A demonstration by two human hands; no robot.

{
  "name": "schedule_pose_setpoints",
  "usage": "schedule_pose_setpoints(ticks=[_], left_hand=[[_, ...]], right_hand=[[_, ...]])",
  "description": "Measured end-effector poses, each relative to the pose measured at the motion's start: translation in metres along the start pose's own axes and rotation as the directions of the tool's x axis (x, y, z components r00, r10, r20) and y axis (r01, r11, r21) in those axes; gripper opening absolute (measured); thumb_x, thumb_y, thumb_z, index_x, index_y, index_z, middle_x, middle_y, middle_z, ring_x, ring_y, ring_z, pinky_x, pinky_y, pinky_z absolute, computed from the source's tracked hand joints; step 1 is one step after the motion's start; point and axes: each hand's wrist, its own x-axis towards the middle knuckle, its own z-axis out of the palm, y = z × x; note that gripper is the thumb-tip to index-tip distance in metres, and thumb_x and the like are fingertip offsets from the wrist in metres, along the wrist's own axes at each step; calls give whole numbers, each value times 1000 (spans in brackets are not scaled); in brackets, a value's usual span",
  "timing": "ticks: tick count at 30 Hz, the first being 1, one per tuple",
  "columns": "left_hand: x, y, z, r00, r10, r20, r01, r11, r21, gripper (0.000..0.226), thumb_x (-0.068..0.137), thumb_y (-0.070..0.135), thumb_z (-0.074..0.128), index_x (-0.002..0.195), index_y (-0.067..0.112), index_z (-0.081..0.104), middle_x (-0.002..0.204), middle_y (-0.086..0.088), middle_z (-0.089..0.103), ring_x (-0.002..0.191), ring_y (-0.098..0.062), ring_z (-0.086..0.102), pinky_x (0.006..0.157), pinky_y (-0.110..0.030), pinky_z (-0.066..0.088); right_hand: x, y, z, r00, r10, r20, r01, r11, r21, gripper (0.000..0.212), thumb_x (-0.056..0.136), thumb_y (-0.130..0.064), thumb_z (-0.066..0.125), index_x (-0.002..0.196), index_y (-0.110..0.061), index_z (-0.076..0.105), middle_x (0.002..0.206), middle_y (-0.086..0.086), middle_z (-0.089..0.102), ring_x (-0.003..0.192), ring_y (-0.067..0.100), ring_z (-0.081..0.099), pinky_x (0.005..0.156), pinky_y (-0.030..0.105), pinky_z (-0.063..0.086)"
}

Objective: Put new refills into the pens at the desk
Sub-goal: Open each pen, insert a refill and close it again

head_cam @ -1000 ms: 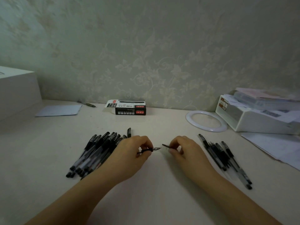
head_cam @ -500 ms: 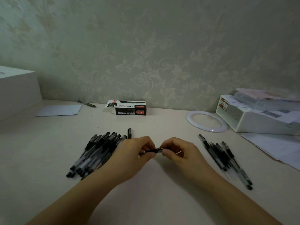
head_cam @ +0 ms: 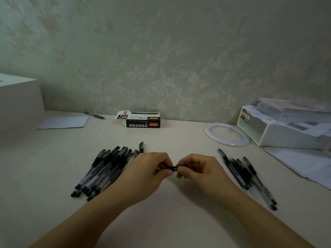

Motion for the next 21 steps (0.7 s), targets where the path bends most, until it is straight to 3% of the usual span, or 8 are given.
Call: schedule_pose_setpoints(ticks=[9, 12, 15, 17, 21], left_hand=[[0, -3, 6, 998, -34, -62, 32, 999, -32, 2, 88, 29, 64, 89, 30, 65, 77, 18, 63, 78, 6, 56, 65, -8, 41], [0, -3, 11, 983, -77, -164, 77, 997, -2, 4, 88, 31, 64, 85, 30, 62, 79, 15, 58, 70, -1, 56, 61, -12, 43], [2, -10, 8, 950, -166, -265, 189, 980, 64, 9, 87, 34, 63, 81, 28, 59, 66, 8, 57, 62, -3, 54, 57, -18, 43], [2, -17, 5, 927, -235, -292, 273, 957, 97, 12, 88, 36, 60, 81, 27, 58, 60, 7, 57, 60, -3, 54, 57, -24, 47], [1, -24, 10, 916, -309, -255, 365, 906, 214, 11, 89, 37, 55, 85, 26, 54, 69, 9, 56, 66, -7, 55, 59, -29, 49]], right_hand=[[3, 0, 2, 1000, -20, -6, 20, 998, -56, 9, 90, -19, 69, 91, -28, 73, 84, -6, 74, 83, 8, 70, 78, 18, 53], [4, 2, 6, 985, -58, -163, 28, 983, -183, 18, 89, -31, 69, 105, -38, 63, 97, -21, 67, 86, 2, 64, 73, 13, 50], [4, 2, 4, 957, -93, -275, 26, 971, -236, 28, 89, -35, 67, 115, -37, 56, 99, -18, 63, 84, 1, 60, 70, 13, 49], [3, 2, 4, 959, -96, -266, 18, 959, -281, 28, 90, -34, 66, 116, -35, 56, 99, -17, 63, 82, 2, 60, 69, 16, 50], [2, 1, 11, 976, -94, -197, 26, 945, -326, 28, 91, -31, 66, 118, -32, 56, 100, -14, 63, 81, 1, 58, 71, 15, 48]])
